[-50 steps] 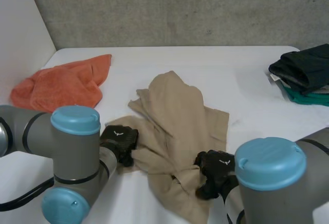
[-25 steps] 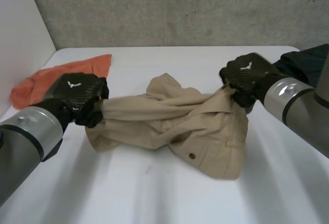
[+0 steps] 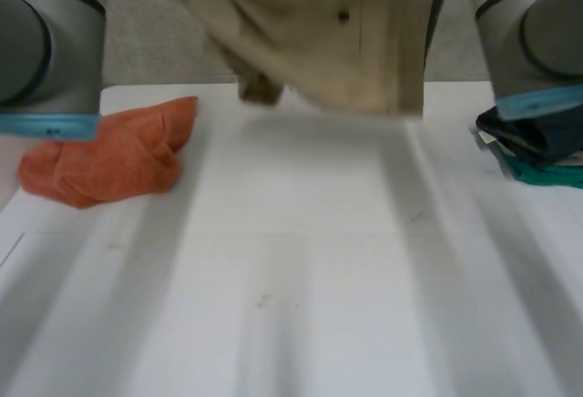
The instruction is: Fold the laundry.
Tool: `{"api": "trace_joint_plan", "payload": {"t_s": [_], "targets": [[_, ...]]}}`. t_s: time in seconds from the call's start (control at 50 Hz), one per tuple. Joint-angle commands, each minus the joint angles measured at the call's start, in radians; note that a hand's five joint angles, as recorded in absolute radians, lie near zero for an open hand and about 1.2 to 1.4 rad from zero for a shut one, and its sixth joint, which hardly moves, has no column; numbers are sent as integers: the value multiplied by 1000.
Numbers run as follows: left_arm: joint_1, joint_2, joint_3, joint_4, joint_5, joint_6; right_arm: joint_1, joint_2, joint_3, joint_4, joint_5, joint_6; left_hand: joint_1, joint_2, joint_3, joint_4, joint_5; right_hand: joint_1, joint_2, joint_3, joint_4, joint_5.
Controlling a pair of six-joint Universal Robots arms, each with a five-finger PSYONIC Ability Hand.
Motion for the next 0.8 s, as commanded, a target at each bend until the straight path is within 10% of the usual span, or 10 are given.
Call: {"api": "trace_joint_plan", "payload": {"t_s": [0.02, 0.26, 0.4, 0.62, 0.8], "targets": [[7, 49, -128, -146, -24, -5, -52, -14, 37, 107, -197, 72, 268, 199, 205, 196, 226, 288, 231, 211, 193, 210], [-54, -42, -617, -204, -13, 9, -89, 96, 369, 406, -410, -147, 268, 199, 205, 196, 226, 288, 231, 211, 193, 210], [-56, -205, -709, -121, -44, 125, -66, 201, 494, 419, -331, -353, 268, 199, 205, 196, 226, 288, 231, 211, 193, 210], [-83, -26, -754, -155, -89, 224, -69, 52, 549, 426, -264, -45, -711, -780, -774, -783, -754, -795, -851, -872, -890, -872], [-107, 91, -784, -319, -92, 221, -80, -107, 626, 589, -137, 207, -821, -890, -883, -893, -863, -931, -987, -1008, -1026, -1009]]}}
